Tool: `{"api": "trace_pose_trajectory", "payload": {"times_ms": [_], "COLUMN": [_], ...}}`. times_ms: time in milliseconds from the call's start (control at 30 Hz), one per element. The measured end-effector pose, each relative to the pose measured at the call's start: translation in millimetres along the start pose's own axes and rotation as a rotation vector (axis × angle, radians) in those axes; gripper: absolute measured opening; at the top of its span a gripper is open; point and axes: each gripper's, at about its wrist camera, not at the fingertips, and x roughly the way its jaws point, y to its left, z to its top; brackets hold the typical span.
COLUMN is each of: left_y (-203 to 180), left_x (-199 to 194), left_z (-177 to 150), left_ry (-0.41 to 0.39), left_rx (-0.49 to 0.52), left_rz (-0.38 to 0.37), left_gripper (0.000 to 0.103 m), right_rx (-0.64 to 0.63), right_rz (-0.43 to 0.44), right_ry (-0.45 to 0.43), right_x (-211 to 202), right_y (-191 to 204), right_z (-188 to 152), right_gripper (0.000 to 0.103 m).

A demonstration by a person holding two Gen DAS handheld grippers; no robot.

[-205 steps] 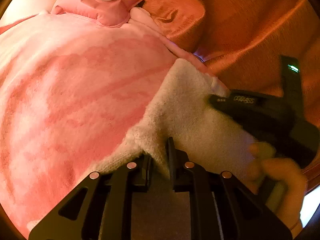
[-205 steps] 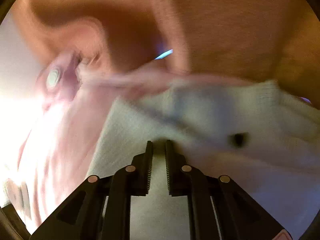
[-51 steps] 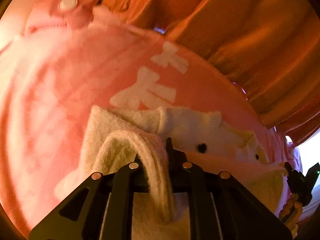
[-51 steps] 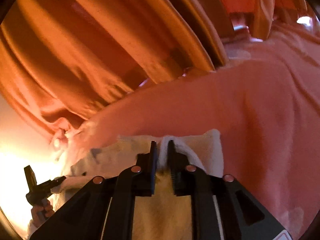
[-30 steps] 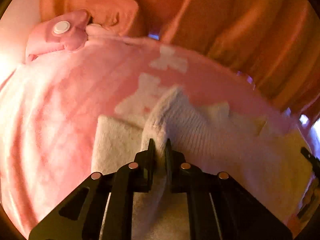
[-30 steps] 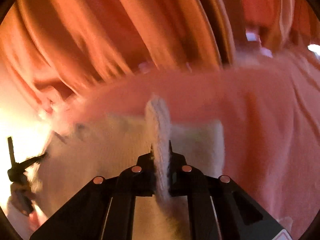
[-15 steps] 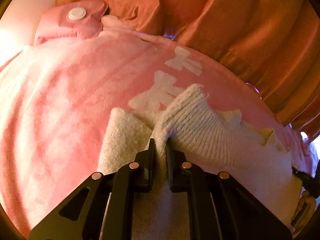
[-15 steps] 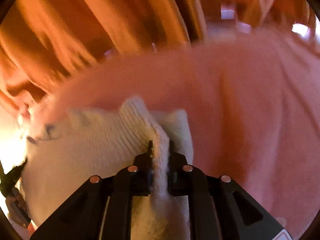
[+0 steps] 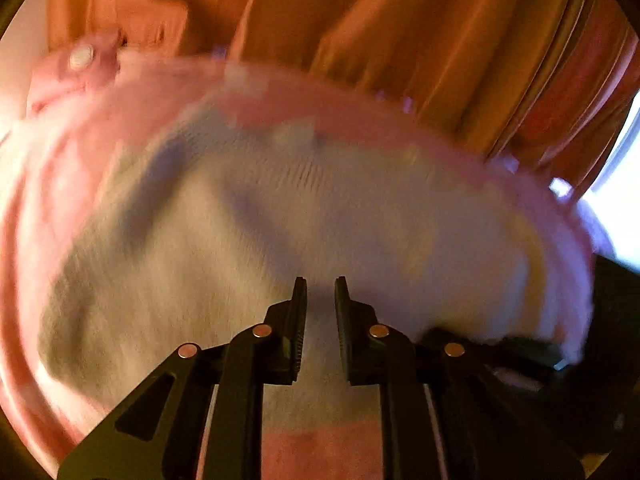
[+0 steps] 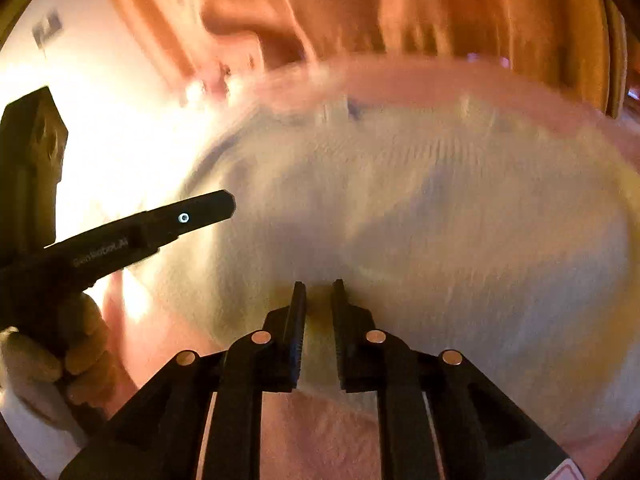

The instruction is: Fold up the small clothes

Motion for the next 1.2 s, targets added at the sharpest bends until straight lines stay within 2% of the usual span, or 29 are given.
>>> {"api": "trace_pose_trajectory", "payload": {"times_ms": [100,167,200,233,267,300,333,467,533,600,633,700,767,800,867,900,933,967,1033,1067,1100,1200], "left_y": [33.5,55.4,65.8,75.1,80.0,81.3,79.0,51.9,43.0,44.8,50.5,72.3,92.2,97.5,100.7,101.3,101.5,99.8,99.7,102.9,106.8,121.7], "left_x": [-10.1,-18.6,-21.9,-26.4,-29.5,-32.7,-36.7,-34.5,-20.5,4.7,16.2,35.3,33.5,30.8,30.7,30.6,30.3,28.4,18.4,9.2,0.9,-27.4], "left_z": [-9.5,-18.1,-21.5,-23.0,-23.3,-21.8,-19.5,15.0,30.6,43.5,46.8,44.5,35.2,31.0,27.6,25.9,25.4,24.5,23.4,22.7,21.5,7.5], "left_ry": [0.048,0.043,0.044,0.043,0.046,0.047,0.035,-0.054,-0.069,-0.036,-0.017,0.034,0.020,0.014,0.004,-0.001,-0.007,-0.007,-0.015,-0.026,-0.038,-0.077], "left_rx": [-0.040,-0.046,-0.063,-0.084,-0.097,-0.112,-0.123,-0.064,-0.037,-0.030,-0.037,-0.078,-0.142,-0.160,-0.177,-0.183,-0.186,-0.188,-0.212,-0.234,-0.252,-0.314], "left_rz": [0.067,0.116,0.122,0.131,0.125,0.118,0.120,0.095,0.100,0.137,0.156,0.185,0.148,0.140,0.125,0.120,0.119,0.119,0.111,0.096,0.087,0.103], "left_gripper": [0.014,0.012,0.010,0.010,0.009,0.009,0.009,0.011,0.014,0.015,0.015,0.015,0.015,0.014,0.014,0.014,0.014,0.014,0.014,0.014,0.020,0.036], "right_rx": [0.144,0.270,0.386,0.436,0.406,0.339,0.287,0.232,0.208,0.199,0.239,0.319,0.423,0.408,0.320,0.287,0.298,0.335,0.389,0.357,0.330,0.192], "right_rz": [-0.136,-0.241,-0.238,-0.210,-0.238,-0.313,-0.342,-0.245,-0.237,-0.312,-0.382,-0.441,-0.342,-0.320,-0.343,-0.396,-0.423,-0.401,-0.388,-0.389,-0.374,-0.200], "right_ry": [0.002,0.038,0.039,0.027,0.011,-0.026,-0.073,-0.167,-0.159,-0.108,-0.082,-0.077,-0.133,-0.165,-0.165,-0.111,-0.071,-0.071,-0.120,-0.157,-0.170,-0.158], "right_x": [-33.6,-56.0,-71.1,-79.8,-87.9,-96.9,-105.2,-99.8,-82.1,-52.2,-39.8,-41.7,-61.9,-69.6,-66.3,-52.4,-42.4,-40.3,-57.6,-67.1,-71.1,-63.4], "right_y": [-60.5,-109.9,-135.4,-143.2,-139.5,-130.2,-120.1,-105.3,-108.3,-117.9,-139.3,-161.6,-175.0,-168.8,-154.9,-155.9,-162.9,-172.0,-170.2,-156.8,-144.7,-81.2], "right_z": [-10.0,-22.4,-29.3,-29.4,-25.9,-19.7,-13.0,32.3,46.7,60.5,60.9,53.6,47.7,49.7,53.6,52.3,50.0,46.0,50.7,55.4,58.9,72.8], "right_gripper": [0.002,0.000,0.000,0.000,0.003,0.005,0.015,0.015,0.014,0.009,0.009,0.000,0.004,0.008,0.011,0.009,0.003,0.000,0.000,0.008,0.014,0.014]}}
